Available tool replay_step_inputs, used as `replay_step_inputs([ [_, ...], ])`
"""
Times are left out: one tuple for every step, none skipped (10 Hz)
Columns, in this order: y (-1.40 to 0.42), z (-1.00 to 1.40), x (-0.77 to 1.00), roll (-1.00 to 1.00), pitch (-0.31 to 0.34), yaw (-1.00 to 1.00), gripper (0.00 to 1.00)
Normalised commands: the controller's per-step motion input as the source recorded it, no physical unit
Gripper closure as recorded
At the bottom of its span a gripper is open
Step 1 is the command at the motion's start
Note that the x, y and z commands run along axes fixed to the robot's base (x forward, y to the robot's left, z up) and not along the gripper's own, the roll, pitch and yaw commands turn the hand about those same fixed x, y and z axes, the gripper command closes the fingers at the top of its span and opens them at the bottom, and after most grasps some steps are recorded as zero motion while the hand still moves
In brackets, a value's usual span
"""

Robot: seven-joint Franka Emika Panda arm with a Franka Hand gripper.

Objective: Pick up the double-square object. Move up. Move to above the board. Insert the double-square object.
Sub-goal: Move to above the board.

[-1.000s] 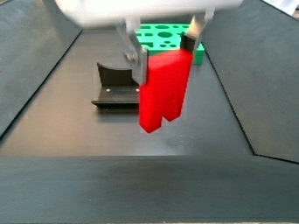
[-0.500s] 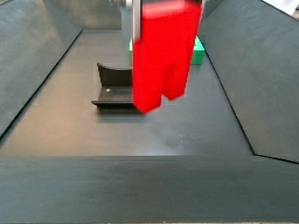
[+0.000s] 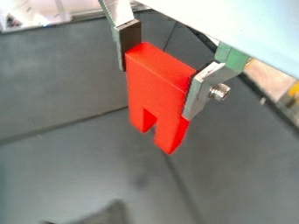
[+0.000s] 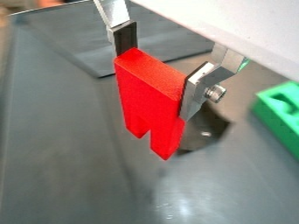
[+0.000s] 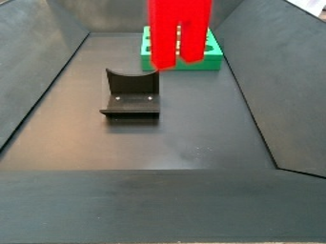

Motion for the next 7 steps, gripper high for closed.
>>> replay_step_inputs([
  [-1.0,0.09,-0.1,0.0,0.144,-1.0,1.0],
  [-1.0,0.09,-0.1,-0.01,0.158,-1.0,1.0],
  [-1.0,0.09,-0.1,-0.02,0.161,-1.0,1.0],
  [-1.0,0.09,-0.11,-0.01,0.121,-0.78,1.0],
  [-1.0,0.09,-0.11,-0.03,0.087,-0.54,1.0],
  [-1.0,0.09,-0.11,-0.03,0.049,-0.29,1.0],
  [-1.0,0.09,-0.11,-0.04,0.042,-0.2,1.0],
])
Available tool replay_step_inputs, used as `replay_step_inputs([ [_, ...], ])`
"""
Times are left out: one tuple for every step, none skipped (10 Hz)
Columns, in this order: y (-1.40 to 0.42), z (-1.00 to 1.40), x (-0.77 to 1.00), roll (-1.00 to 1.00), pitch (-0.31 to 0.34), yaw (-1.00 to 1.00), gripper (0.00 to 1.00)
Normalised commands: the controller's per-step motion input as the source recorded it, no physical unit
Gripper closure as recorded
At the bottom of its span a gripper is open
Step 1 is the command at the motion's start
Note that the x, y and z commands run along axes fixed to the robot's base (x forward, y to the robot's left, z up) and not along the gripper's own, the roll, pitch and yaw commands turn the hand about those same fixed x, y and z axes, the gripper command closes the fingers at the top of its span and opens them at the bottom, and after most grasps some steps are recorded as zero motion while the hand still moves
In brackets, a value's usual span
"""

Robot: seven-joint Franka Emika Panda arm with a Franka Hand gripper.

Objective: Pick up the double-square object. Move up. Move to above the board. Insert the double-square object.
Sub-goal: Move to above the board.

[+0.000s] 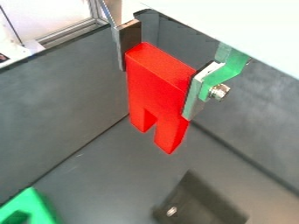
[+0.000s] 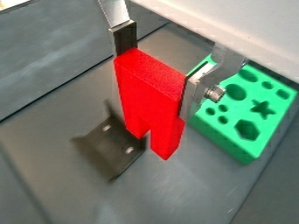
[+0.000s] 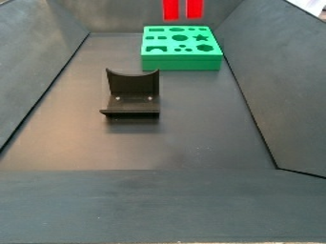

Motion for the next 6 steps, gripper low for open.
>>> replay_step_inputs([
  [-1.0,0.09,-0.11,-0.02,0.018,-0.04,1.0],
  [-1.0,0.1,-0.12,-0.02,0.013,-0.02,1.0],
  [-1.0,0.1,-0.12,-0.02,0.01,-0.01,1.0],
  [-1.0,0.1,-0.12,-0.02,0.007,0.0,1.0],
  [-1.0,0.1,-0.12,0.0,0.003,0.0,1.0],
  [-1.0,0.11,-0.13,-0.01,0.007,0.0,1.0],
])
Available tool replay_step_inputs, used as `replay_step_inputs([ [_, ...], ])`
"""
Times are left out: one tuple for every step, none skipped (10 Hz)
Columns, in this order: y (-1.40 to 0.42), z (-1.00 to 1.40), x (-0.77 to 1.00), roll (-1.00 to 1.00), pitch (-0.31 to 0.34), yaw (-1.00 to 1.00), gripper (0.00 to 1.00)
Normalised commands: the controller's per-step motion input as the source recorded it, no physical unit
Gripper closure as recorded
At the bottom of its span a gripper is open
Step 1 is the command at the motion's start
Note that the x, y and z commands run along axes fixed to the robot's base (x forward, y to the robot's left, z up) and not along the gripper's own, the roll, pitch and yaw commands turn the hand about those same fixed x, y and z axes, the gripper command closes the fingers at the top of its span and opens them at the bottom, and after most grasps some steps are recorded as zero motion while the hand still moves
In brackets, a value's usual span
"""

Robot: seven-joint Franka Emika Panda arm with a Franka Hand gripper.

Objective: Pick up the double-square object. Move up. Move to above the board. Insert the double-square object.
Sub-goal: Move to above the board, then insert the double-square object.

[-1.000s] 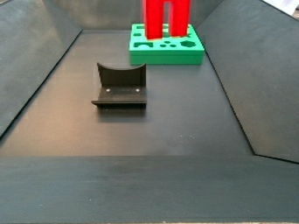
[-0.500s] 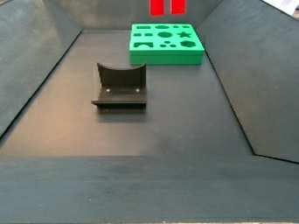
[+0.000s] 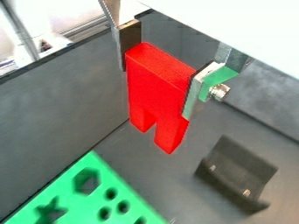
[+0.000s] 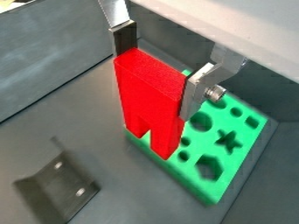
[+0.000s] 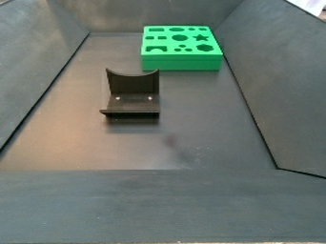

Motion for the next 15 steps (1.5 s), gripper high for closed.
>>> replay_step_inputs([
  [-1.0,0.12,-0.13,-0.01,0.015,0.0,1.0],
  [-1.0,0.13,-0.12,-0.01,0.018,0.0,1.0],
  [-1.0,0.14,-0.12,0.01,0.025,0.01,1.0],
  [-0.87,0.14,-0.09,0.0,0.036,0.01,1.0],
  [-0.49,0.08,-0.02,0.01,0.055,0.0,1.0],
  [-0.29,0.05,0.01,0.0,0.072,0.01,1.0],
  [0.0,0.0,0.0,-0.01,-0.003,0.0,1.0],
  [0.0,0.0,0.0,0.01,0.0,0.0,1.0],
  [0.0,-0.02,0.0,0.0,0.0,0.0,1.0],
  [0.0,-0.12,0.05,0.0,-0.003,0.0,1.0],
  [-0.05,-0.2,0.14,0.0,-0.026,0.0,1.0],
  [-0.11,-0.25,0.24,0.0,0.0,0.0,1.0],
  [-0.15,-0.26,0.32,0.0,0.0,0.0,1.0],
  [-0.15,-0.27,0.35,0.01,0.0,0.0,1.0],
  [-0.15,-0.22,0.27,0.02,0.0,0.0,1.0],
])
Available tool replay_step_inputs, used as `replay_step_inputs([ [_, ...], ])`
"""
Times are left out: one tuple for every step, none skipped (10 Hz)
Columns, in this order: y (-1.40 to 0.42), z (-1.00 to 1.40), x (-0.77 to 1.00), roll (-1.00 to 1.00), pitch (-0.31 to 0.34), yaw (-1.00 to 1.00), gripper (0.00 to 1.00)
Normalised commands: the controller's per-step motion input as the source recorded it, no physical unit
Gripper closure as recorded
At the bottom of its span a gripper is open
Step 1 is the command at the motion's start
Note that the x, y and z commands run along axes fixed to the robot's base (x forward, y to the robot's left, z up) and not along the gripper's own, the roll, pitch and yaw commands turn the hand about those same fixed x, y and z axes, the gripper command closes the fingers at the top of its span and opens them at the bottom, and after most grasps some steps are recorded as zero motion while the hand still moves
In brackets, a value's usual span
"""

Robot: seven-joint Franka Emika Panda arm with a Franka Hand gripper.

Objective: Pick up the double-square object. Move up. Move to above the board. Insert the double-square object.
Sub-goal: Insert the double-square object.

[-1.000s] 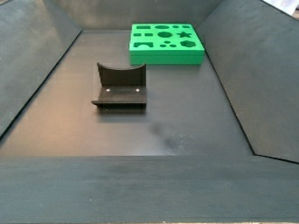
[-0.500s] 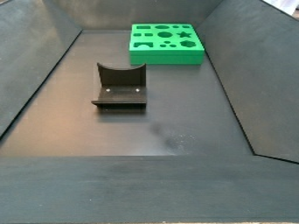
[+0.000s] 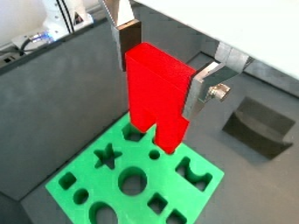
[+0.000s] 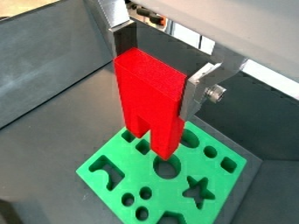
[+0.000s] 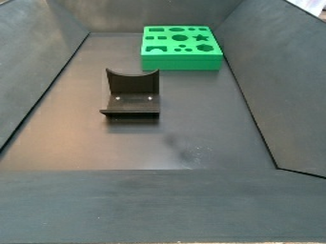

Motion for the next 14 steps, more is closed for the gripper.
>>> replay_step_inputs([
  [-0.15,-0.21,0.2,0.04,0.0,0.0,1.0],
  [-0.09,-0.17,0.12,0.0,-0.013,0.0,1.0],
  [-0.01,-0.03,0.0,0.0,0.0,0.0,1.0],
  [-0.09,-0.17,0.0,0.0,-0.049,0.0,1.0],
  [-0.15,-0.21,0.05,0.01,-0.064,0.0,1.0],
  [-0.26,-0.22,0.05,0.07,-0.107,0.0,1.0],
  [-0.28,-0.19,0.06,0.09,-0.107,0.0,1.0],
  [-0.31,-0.21,0.12,0.13,-0.083,0.0,1.0],
  [-0.21,-0.28,0.28,0.13,-0.051,0.0,1.0],
  [-0.11,-0.36,0.39,0.16,-0.03,0.05,1.0],
  [-0.03,-0.43,0.48,0.21,-0.011,0.16,1.0],
  [-0.07,-0.47,0.46,0.24,-0.021,0.21,1.0],
  [-0.11,-0.47,0.46,0.26,-0.027,0.22,1.0],
  [-0.15,-0.47,0.43,0.28,-0.029,0.19,1.0],
])
